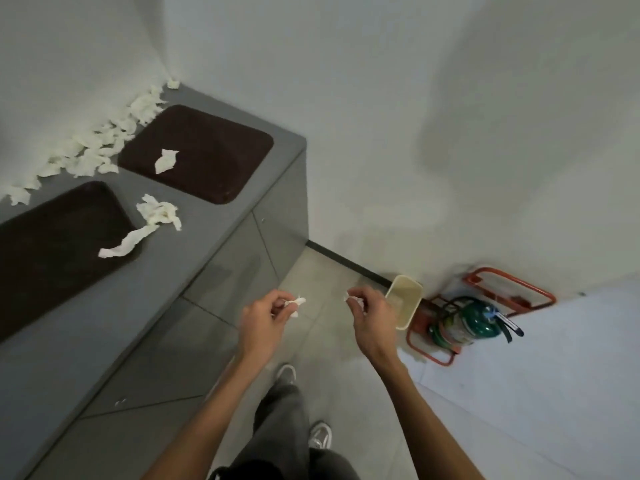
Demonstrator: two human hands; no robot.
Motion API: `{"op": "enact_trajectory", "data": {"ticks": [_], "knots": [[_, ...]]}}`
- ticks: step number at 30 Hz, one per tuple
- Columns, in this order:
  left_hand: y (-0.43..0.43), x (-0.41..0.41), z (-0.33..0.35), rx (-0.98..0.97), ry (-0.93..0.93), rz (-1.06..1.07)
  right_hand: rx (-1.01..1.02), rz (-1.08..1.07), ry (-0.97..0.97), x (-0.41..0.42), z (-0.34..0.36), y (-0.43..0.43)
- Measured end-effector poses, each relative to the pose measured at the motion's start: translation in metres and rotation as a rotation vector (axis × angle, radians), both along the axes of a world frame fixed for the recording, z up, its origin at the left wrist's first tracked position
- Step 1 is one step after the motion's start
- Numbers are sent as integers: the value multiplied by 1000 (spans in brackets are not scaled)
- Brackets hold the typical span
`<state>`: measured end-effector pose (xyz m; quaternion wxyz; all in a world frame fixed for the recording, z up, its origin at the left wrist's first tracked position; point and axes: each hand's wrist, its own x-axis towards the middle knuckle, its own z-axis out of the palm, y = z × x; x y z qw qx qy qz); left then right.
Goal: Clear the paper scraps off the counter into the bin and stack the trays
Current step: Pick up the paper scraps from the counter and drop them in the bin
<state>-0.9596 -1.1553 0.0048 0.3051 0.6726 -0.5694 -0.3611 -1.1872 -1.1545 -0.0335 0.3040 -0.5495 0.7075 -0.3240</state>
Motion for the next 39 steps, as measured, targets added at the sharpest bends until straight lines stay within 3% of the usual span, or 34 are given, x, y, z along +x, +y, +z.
{"op": "enact_trajectory", "data": {"ticks": [7,18,23,33,39], "knots": [[-54,-125,-70,92,28,-193,166,-197,23,-117,-71,-27],[-141,-277,-263,366,19,-240,397,-181,126,-256,-258,-100],[-155,-328,-364,380,-103,-210,508,-27,183,-295,-358,-135],[-158,-426,-617,445,-318,-288,531,594,502,-353,-565,-213],[-179,-458,-662,708,-367,-454,493,849,727,-366,-642,-241]]}}
